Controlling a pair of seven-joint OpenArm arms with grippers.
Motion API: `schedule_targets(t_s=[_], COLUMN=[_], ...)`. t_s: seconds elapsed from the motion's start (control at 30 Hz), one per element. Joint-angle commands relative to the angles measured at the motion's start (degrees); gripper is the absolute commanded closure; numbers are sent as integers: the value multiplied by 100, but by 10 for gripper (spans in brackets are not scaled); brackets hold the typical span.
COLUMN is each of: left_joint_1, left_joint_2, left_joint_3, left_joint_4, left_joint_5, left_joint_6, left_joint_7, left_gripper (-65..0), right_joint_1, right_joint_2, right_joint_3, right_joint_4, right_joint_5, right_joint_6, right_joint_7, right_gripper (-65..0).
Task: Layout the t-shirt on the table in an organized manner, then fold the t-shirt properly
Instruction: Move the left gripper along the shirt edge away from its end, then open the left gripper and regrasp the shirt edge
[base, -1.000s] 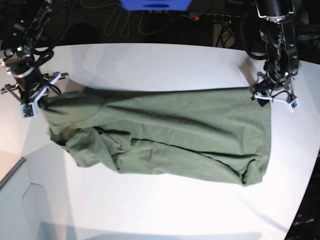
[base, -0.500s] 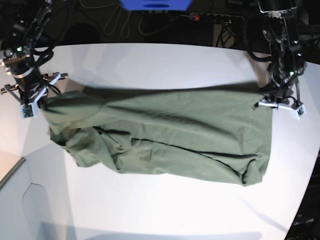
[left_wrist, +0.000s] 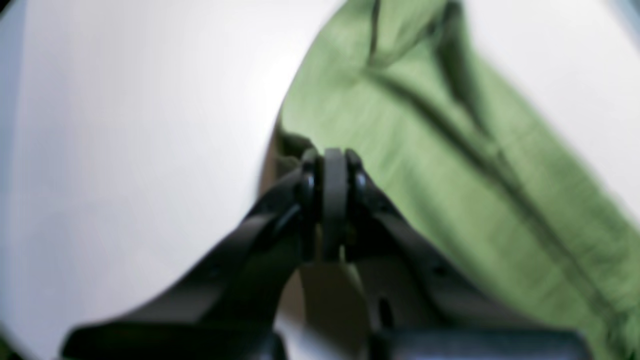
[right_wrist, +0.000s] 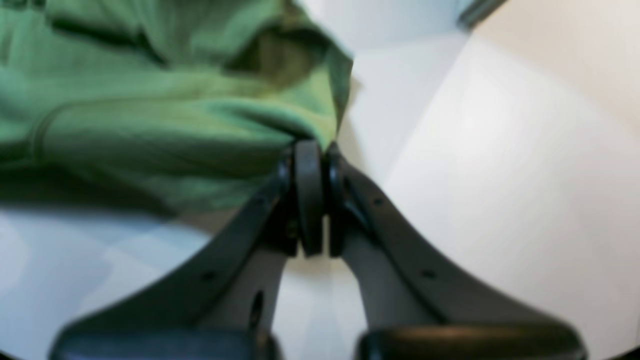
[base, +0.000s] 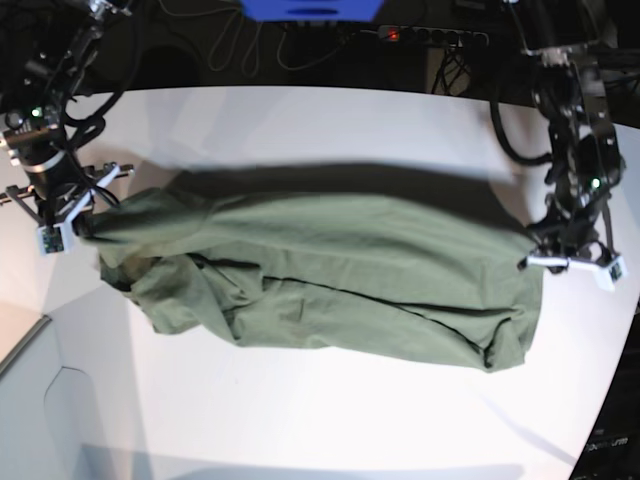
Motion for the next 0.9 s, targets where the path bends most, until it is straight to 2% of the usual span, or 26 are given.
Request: schedule_targets(t_s=[0.0,0.3,0.57,0.87], left_joint_1=[-209,-1123,-1607,-2398], left_joint_2=[-57,-57,-74,-109], left_joint_3=[-14,-14,-14,-23], left_joint_4=[-74,-1454,-2193,-2861], left_joint_5=[12,56,56,65], left_joint_6=[3,3,3,3], left_joint_7=[-46,-99,-108,-117], left_gripper=[0,0,0,0], right_joint_1=[82,319,794,1251], right_joint_2=[53,70,88,325], right_joint_3=[12,4,12,4], right_joint_4=[103,85,-319,-917], right_joint_5=[57,57,57,57], right_joint_6=[34,34,34,34], right_joint_7=[118,144,153,162], right_gripper=[0,0,0,0])
